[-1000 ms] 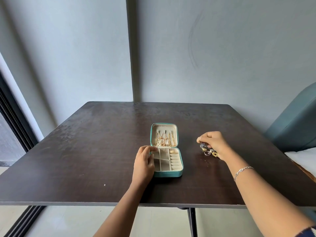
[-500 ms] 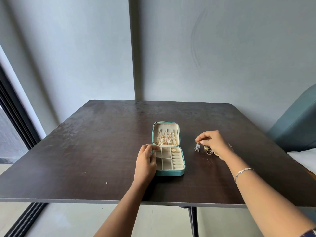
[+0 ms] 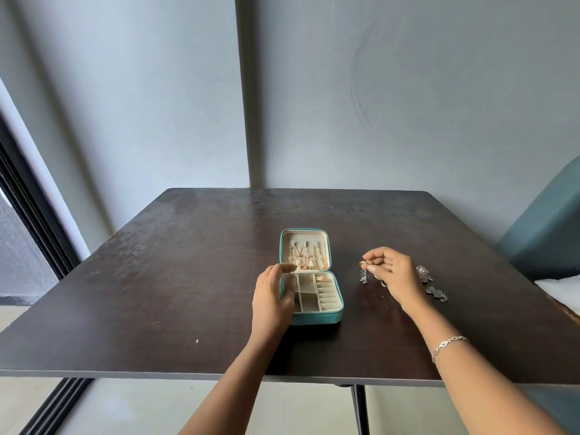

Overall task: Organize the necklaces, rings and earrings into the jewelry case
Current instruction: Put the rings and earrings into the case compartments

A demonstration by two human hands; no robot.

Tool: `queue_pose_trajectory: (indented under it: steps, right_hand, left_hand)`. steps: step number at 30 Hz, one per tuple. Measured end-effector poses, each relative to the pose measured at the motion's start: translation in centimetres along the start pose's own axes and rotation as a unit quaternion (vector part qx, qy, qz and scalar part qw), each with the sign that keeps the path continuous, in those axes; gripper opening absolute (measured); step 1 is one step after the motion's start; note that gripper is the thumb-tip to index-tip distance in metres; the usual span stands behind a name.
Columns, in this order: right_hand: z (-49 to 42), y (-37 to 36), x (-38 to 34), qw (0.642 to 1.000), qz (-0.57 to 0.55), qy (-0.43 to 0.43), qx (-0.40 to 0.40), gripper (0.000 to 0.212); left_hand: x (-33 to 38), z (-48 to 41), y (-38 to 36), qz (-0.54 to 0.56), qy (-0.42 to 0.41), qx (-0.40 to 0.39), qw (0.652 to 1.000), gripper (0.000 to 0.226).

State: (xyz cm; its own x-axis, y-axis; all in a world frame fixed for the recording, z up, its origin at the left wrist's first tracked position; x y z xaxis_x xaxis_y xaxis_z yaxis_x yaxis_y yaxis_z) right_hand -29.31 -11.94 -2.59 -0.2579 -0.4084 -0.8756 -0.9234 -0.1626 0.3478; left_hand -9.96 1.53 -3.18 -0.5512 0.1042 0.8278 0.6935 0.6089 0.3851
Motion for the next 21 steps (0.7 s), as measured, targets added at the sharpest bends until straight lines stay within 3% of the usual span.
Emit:
queue_pose_trajectory:
  steps: [7, 10, 15, 21]
  right_hand:
    - [0.4, -0.2, 1.8, 0.996, -0.003, 0.029, 0.081, 0.040]
    - [0.3, -0.2, 2.1, 0.995, 0.000, 0.037, 0.090, 0.043]
    - [0.4, 0.1, 2.1, 0.994, -0.014, 0.041, 0.103, 0.037]
    - [0.3, 0.1, 2.4, 0.993, -0.015, 0.045, 0.106, 0.044]
  left_hand:
    - [4.7, -3.2, -0.8, 0.002, -0.091, -0.009, 0.996, 0.013]
    - [6.3, -4.7, -3.1, 0.016, -0.087, -0.100, 0.991, 0.012]
    - [7.0, -6.2, -8.0, -0.094, -0.088, -0.224, 0.966, 0.022]
    - [5.4, -6.6, -10.3, -0.092, -0.052, -0.208, 0.972, 0.017]
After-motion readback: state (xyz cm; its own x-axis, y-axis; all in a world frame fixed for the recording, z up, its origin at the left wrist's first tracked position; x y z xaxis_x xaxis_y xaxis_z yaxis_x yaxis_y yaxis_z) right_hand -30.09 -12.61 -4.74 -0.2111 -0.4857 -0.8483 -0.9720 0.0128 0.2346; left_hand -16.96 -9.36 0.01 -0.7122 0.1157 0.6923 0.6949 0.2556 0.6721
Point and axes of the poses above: each hand's wrist, its own z-axis away from the middle knuckle, its own y-axis out of the back of the hand, x = y × z, the point moved 1 cm from there along -z, towards the middle knuckle, and after that the axes turned 4 degrees about z, right-handed, at the moved point
